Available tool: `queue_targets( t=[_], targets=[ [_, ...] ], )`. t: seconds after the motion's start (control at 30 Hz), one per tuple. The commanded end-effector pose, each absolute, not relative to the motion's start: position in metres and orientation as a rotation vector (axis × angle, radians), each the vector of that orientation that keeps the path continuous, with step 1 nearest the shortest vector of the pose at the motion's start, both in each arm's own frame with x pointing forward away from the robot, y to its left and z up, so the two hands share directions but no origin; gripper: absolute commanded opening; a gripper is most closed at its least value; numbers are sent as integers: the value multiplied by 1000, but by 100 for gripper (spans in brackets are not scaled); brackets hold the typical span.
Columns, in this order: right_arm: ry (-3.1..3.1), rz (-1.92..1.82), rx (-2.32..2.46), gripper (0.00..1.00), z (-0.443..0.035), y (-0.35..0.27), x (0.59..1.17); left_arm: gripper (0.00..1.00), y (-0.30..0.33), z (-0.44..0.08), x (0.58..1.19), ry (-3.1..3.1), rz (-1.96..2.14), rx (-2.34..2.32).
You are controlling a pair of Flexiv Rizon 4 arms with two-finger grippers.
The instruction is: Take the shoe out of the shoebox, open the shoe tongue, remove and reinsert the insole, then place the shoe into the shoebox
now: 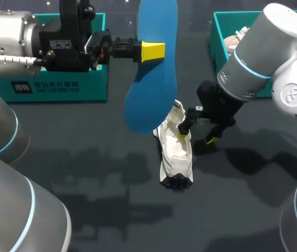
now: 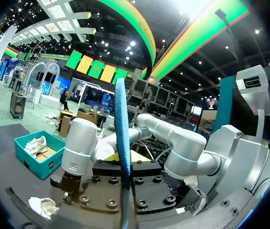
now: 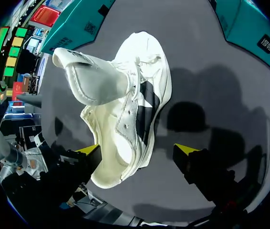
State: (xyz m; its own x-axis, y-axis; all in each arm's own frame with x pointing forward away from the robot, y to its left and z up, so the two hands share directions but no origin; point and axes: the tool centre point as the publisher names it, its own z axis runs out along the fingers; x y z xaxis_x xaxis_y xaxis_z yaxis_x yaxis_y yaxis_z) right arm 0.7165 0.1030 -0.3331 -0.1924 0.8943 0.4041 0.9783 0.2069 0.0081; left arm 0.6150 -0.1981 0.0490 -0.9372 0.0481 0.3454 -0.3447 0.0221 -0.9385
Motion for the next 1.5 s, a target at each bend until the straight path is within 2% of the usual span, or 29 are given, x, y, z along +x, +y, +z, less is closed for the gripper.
queue_targets(
  t=[0.03, 0.23, 0.3, 0.57, 0.8, 0.9, 1.27, 1.5],
  targets=[
    [-2160, -486, -1730, 100, -330, 101, 714, 0, -199, 49, 615, -2022, 1994, 305],
    [-1845, -764, -1528, 100, -276, 70, 718, 0, -199, 49, 615, -2022, 1994, 305],
    [-1866, -744, -1465, 100, -260, 73, 713, 0, -199, 49, 615, -2022, 1994, 305],
    [-1866, -744, -1465, 100, -260, 73, 713, 0, -194, 59, 626, -2105, 2101, 205],
    [-1704, -802, -1373, 100, -251, 65, 723, 0, -191, 75, 640, -2252, 2356, -215],
    [-1593, -934, -1204, 100, -238, 56, 732, 0, -199, 65, 647, -2540, 2469, -667],
    [-1613, -938, -1209, 100, -233, 56, 733, 0, -199, 65, 647, -2540, 2469, -667],
    [-1484, -1008, -1205, 100, -191, 50, 755, 0, -208, 49, 656, -2683, 2442, -1239]
  ],
)
